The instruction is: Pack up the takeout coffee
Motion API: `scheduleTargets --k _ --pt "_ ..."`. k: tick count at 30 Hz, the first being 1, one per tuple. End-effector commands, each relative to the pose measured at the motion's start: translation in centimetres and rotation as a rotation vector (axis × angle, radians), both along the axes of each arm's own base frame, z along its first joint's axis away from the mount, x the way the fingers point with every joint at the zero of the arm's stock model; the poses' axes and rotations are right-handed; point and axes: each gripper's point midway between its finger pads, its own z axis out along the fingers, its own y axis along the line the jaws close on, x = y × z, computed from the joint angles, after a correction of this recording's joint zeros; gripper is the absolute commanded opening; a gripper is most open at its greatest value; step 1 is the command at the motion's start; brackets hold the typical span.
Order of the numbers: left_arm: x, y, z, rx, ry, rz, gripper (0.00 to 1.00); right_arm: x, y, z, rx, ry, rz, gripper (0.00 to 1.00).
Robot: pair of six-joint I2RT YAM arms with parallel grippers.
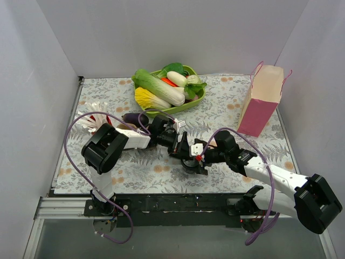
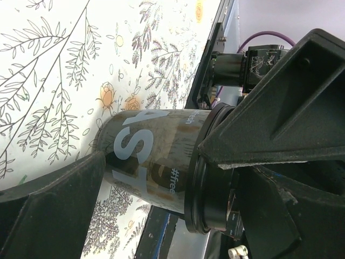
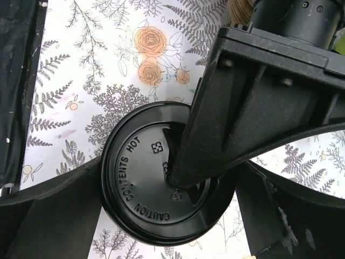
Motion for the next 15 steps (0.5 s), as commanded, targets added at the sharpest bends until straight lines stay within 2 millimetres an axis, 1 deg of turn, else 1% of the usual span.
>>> scheduleTargets --k 1,4,9,11,13,14,15 --pt "0.5 1.2 -4.8 0.16 -0.029 0.049 0.98 0.7 0.7 3.6 0.079 -0.025 -0.022 0.98" --pt "0.6 1.3 -5.3 0.177 -0.028 0.053 0.98 0.9 0.6 3.5 0.083 -0.033 -0.042 0.98" --pt "0.6 1.6 -5.9 0.196 -0.03 0.051 0.98 1.8 0.7 4.6 0.107 -0.034 -0.1 0.98" --pt "0.5 1.8 -6.2 0.204 -0.033 0.049 0.98 2.1 0.9 5.2 0.129 -0.002 -0.13 0.98" --pt "0.5 1.8 -6.4 0.209 -0.031 0.048 0.98 2.2 1.1 5.3 0.129 0.026 -0.137 0.98" --pt "0.5 1.8 -6.4 0.209 -0.031 0.048 0.98 2.4 1.3 5.8 0.137 0.034 -0.14 0.98" --pt "0.5 1.8 -6.5 0.211 -0.032 0.046 0.98 2.2 1.3 5.5 0.127 0.057 -0.14 0.98"
